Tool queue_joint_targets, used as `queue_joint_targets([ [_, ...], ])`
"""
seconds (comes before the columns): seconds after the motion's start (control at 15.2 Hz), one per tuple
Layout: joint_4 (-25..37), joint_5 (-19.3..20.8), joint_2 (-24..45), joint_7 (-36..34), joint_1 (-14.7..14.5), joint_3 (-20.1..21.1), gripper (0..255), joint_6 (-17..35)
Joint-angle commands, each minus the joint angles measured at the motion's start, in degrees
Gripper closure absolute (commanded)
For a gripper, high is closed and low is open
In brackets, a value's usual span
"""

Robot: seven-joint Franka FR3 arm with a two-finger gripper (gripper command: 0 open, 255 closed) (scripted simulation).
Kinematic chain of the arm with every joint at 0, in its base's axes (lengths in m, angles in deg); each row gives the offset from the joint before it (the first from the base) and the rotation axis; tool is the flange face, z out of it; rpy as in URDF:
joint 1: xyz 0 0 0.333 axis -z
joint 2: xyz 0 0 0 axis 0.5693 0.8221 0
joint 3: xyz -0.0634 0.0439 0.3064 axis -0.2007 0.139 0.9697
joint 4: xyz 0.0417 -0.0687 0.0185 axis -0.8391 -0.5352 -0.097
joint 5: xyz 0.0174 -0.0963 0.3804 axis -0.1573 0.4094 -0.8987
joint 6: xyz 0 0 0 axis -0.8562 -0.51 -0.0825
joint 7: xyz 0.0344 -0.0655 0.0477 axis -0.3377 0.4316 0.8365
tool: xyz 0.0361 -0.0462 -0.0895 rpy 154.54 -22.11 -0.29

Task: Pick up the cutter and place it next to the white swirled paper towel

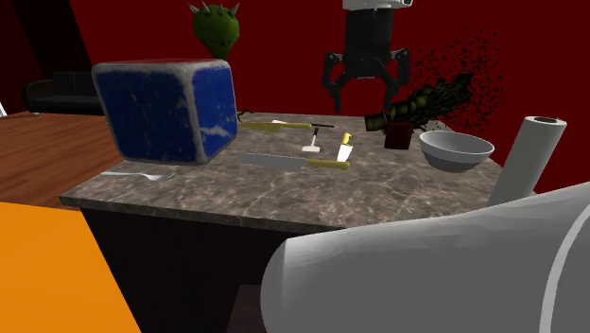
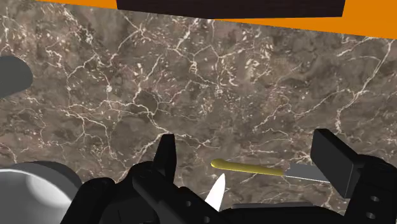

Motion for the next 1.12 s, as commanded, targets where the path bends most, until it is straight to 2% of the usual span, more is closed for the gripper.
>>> queue_joint_targets([
  [0.0,0.00,0.00,0.00,0.00,0.00,0.00,0,0.00],
  [0.53,1.81,1.31,14.64,25.05,-8.24,-5.78,0,13.22],
  [1.06,6.07,-1.05,28.93,49.63,-15.89,-8.06,0,22.92],
])
